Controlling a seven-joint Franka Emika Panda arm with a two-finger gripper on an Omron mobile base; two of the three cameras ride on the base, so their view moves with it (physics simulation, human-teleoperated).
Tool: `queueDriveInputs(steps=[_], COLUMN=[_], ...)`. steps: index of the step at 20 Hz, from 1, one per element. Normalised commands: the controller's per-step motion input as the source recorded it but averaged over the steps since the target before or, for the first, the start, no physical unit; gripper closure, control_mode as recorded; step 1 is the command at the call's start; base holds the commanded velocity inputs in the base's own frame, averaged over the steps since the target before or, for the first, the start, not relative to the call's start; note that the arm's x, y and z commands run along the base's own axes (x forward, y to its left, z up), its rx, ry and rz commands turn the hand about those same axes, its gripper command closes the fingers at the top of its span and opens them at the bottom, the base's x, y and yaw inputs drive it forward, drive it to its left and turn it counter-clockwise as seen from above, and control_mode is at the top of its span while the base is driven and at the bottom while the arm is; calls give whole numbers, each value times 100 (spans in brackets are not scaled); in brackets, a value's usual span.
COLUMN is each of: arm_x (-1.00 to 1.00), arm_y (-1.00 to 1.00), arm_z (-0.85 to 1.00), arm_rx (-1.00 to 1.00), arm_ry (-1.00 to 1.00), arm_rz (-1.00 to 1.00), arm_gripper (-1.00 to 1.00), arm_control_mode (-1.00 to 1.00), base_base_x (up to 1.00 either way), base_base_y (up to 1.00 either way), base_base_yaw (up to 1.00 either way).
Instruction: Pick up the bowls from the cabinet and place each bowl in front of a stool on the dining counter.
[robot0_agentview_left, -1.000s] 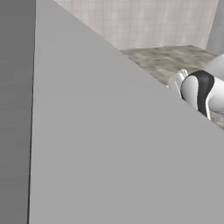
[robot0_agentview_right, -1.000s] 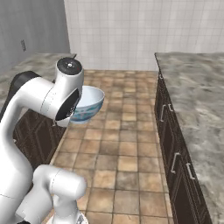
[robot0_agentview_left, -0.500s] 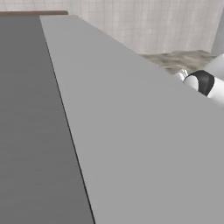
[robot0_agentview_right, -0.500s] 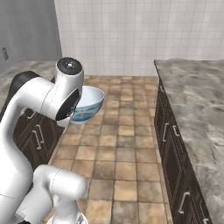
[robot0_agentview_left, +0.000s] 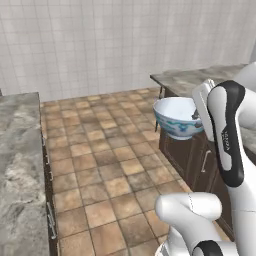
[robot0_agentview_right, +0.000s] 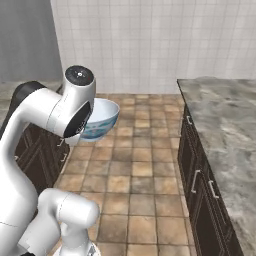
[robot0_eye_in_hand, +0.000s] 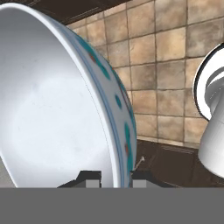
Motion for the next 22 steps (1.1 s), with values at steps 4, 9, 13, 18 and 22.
queueDriveInputs(steps=[4, 9, 13, 18, 22], arm_x=[0, 0, 0, 0, 0], arm_y=[0, 0, 0, 0, 0], arm_z=[0, 0, 0, 0, 0], arm_rx=[0, 0, 0, 0, 0], arm_ry=[0, 0, 0, 0, 0], arm_rz=[0, 0, 0, 0, 0], arm_gripper=[100, 100, 100, 100, 100], arm_control_mode=[100, 100, 100, 100, 100], base_base_x=[100, 100, 100, 100, 100], base_base_y=[43, 55, 56, 52, 27], base_base_yaw=[-4, -4, -4, -5, -12])
